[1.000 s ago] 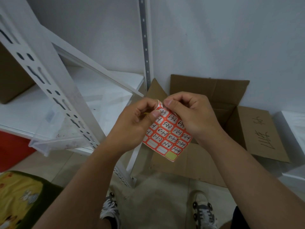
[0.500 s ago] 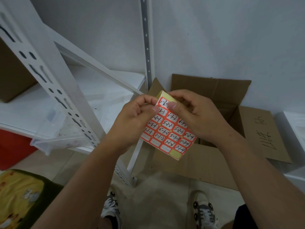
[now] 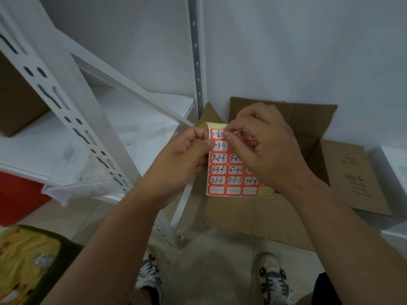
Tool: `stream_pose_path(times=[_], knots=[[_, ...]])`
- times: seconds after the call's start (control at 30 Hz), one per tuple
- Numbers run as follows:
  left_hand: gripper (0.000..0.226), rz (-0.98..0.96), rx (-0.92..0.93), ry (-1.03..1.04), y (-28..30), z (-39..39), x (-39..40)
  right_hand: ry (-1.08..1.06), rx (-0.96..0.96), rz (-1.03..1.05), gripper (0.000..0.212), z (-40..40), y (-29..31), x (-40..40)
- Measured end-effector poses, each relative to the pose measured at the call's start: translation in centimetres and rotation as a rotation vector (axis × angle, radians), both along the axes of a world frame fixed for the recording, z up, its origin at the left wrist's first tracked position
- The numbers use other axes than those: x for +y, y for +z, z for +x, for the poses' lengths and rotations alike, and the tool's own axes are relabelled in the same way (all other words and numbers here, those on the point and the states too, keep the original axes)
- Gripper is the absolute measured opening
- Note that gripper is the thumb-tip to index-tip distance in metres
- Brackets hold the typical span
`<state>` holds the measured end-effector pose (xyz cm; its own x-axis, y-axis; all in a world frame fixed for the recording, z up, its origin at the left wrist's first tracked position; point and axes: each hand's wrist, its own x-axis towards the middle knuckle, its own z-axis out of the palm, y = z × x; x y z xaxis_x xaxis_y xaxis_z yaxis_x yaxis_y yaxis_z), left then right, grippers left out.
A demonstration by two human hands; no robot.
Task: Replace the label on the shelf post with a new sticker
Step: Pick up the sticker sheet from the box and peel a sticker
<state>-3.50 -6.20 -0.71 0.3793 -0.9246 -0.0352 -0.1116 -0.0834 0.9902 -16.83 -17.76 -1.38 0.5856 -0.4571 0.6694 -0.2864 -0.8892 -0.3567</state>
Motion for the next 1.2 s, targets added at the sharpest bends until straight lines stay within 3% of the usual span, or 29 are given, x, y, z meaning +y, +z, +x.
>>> stream_pose_path(times=[0.27,0.4,0.77,0.97,1.2], knots=[[0.026,-0.067,0.154,-0.087,-0.1,0.6,0.2,0.176,0.024,0.046,0.029,-0.4,0.3,0.4],[0.015,-0.128,0.165,-0.115,-0.2,1.0,0.2,0.21,0.007,0.035,0.025,-0.5,0.4,0.5],[0.013,-0.159,-0.252,-0.034,0.5,1.0,0.5,0.247,0.1,0.094,0.033,-0.5,0.9,1.1],[0.015,-0.152,-0.348,-0.023,0.5,0.7,0.5,0.239,0.098,0.149,0.032,-0.7,0.9,1.1],[0.016,-0.148,-0.333,-0.037,0.6,0.5,0.5,0.276,0.052,0.375,0.021,-1.0,0.7,1.1]])
